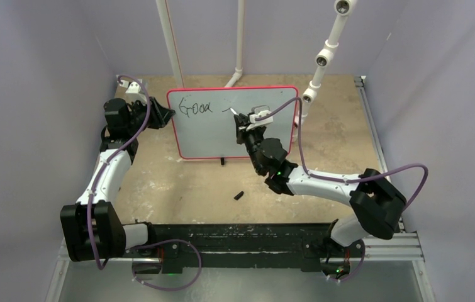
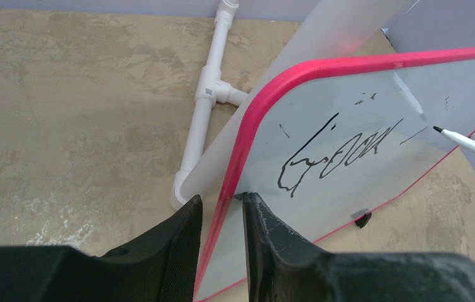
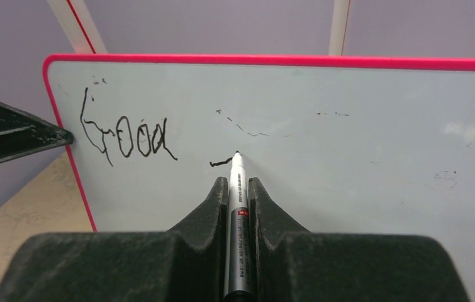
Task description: Write a sentence on the whiteboard
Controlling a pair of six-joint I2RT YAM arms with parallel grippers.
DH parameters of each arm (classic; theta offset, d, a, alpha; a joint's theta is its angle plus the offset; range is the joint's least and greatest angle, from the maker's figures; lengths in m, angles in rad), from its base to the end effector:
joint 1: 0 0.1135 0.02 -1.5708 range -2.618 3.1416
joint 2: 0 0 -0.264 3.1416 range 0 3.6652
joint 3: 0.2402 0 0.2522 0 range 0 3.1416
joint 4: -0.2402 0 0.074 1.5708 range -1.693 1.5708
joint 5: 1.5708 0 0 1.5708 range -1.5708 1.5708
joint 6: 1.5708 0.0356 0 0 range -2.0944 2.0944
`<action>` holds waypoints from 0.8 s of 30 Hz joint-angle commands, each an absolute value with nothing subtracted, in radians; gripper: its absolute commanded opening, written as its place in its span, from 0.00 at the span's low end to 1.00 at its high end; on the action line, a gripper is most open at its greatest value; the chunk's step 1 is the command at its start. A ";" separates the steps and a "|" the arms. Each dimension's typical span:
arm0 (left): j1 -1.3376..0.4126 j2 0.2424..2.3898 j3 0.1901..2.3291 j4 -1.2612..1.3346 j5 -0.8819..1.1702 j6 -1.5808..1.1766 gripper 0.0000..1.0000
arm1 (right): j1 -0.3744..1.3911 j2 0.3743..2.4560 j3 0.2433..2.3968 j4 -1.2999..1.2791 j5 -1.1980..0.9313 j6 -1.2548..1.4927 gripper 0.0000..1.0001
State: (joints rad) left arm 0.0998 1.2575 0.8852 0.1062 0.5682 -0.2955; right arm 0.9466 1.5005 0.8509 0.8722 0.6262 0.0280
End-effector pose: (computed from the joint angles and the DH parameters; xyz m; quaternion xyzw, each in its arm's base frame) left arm 0.2895 0.0097 0.3041 0.0171 0.7814 -0.2786 0.5582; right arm 0.2116 0.2581 0.2992 -0.0476 0.6390 0.1782 0.7468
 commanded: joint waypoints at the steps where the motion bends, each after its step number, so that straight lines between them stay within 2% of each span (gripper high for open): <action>1: 0.100 1.249 0.883 0.122 0.564 -0.282 0.29 | 0.942 1.440 0.833 0.958 0.564 0.005 0.00; 24: 0.099 1.250 0.884 0.124 0.569 -0.285 0.29 | 0.939 1.552 0.918 0.954 0.591 -0.057 0.00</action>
State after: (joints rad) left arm 0.0998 1.2575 0.8848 0.1036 0.5682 -0.2958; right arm 0.9432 1.5574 0.8864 0.9283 0.5598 -0.0357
